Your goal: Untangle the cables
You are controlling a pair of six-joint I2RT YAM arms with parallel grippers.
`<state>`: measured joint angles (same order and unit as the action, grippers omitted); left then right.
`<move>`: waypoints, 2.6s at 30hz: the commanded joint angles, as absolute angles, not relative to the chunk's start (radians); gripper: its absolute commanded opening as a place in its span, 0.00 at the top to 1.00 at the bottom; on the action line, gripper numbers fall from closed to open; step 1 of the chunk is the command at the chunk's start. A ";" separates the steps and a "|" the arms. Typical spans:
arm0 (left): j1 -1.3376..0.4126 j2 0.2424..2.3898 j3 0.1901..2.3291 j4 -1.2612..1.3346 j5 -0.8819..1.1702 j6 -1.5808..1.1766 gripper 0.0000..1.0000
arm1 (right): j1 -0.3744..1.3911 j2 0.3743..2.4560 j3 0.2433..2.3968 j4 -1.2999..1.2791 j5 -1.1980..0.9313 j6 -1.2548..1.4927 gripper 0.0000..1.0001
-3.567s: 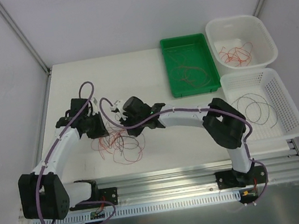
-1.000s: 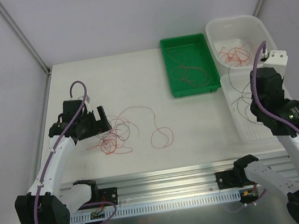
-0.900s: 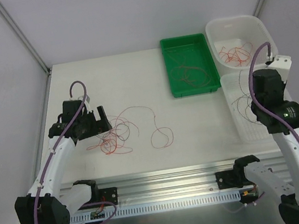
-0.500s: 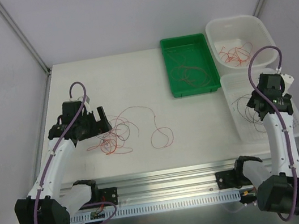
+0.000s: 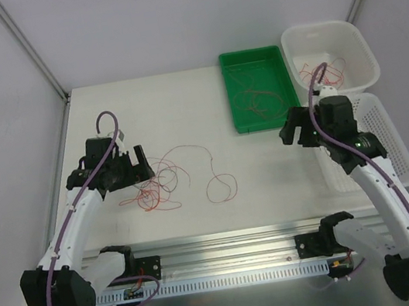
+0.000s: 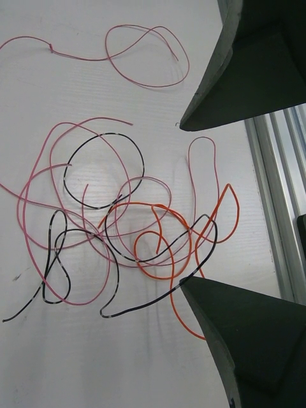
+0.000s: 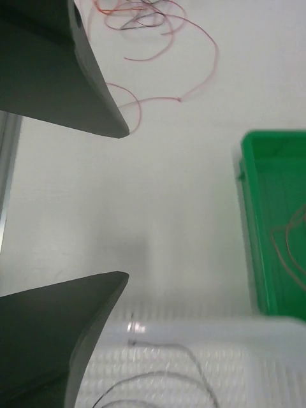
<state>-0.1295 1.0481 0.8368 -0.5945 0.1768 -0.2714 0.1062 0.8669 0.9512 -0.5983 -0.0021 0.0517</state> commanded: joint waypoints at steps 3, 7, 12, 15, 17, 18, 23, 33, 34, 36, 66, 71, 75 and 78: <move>-0.129 1.075 0.831 -0.575 0.219 -0.264 0.01 | 0.429 1.044 0.989 -0.399 -0.089 0.086 0.13; -0.130 1.089 0.830 -0.577 0.216 -0.264 0.02 | 0.706 1.252 1.038 -0.290 -0.109 0.072 0.16; -0.132 1.117 0.828 -0.577 0.222 -0.262 0.19 | 0.918 1.501 1.143 -0.133 -0.194 0.049 0.17; -0.136 1.123 0.827 -0.577 0.224 -0.262 0.36 | 0.981 1.630 1.198 -0.035 -0.262 0.060 0.18; -0.137 1.129 0.827 -0.577 0.224 -0.261 0.45 | 1.009 1.713 1.222 -0.005 -0.278 0.063 0.19; -0.138 1.132 0.827 -0.577 0.224 -0.262 0.47 | 1.029 1.738 1.236 0.029 -0.297 0.066 0.20; -0.140 1.144 0.828 -0.577 0.224 -0.262 0.59 | 1.060 1.885 1.304 0.093 -0.330 0.092 0.24; -0.141 1.152 0.831 -0.578 0.207 -0.262 0.81 | 1.089 1.905 1.261 0.135 -0.384 0.106 0.69; -0.140 1.152 0.830 -0.578 0.203 -0.261 0.84 | 1.091 1.892 1.244 0.129 -0.379 0.101 0.75; -0.141 1.152 0.830 -0.578 0.196 -0.261 0.92 | 1.089 1.830 1.198 0.104 -0.356 0.077 0.90; -0.072 1.103 0.962 -0.690 -0.323 -0.267 1.00 | 0.608 0.842 1.106 -0.707 0.261 -0.094 0.99; -0.057 1.091 1.139 -0.732 -0.460 -0.261 1.00 | 0.539 0.835 1.049 -0.729 0.327 -0.043 0.99; -0.049 1.095 1.276 -0.747 -0.463 -0.267 1.00 | 0.466 0.851 1.020 -0.755 0.298 -0.040 0.99; -0.045 1.107 1.370 -0.759 -0.449 -0.252 1.00 | 0.446 0.868 0.993 -0.756 0.287 -0.034 0.99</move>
<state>-0.0570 1.1080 1.2873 -0.7231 -0.4141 -0.2714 0.4610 0.8589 1.0080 -0.7406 0.2832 -0.0540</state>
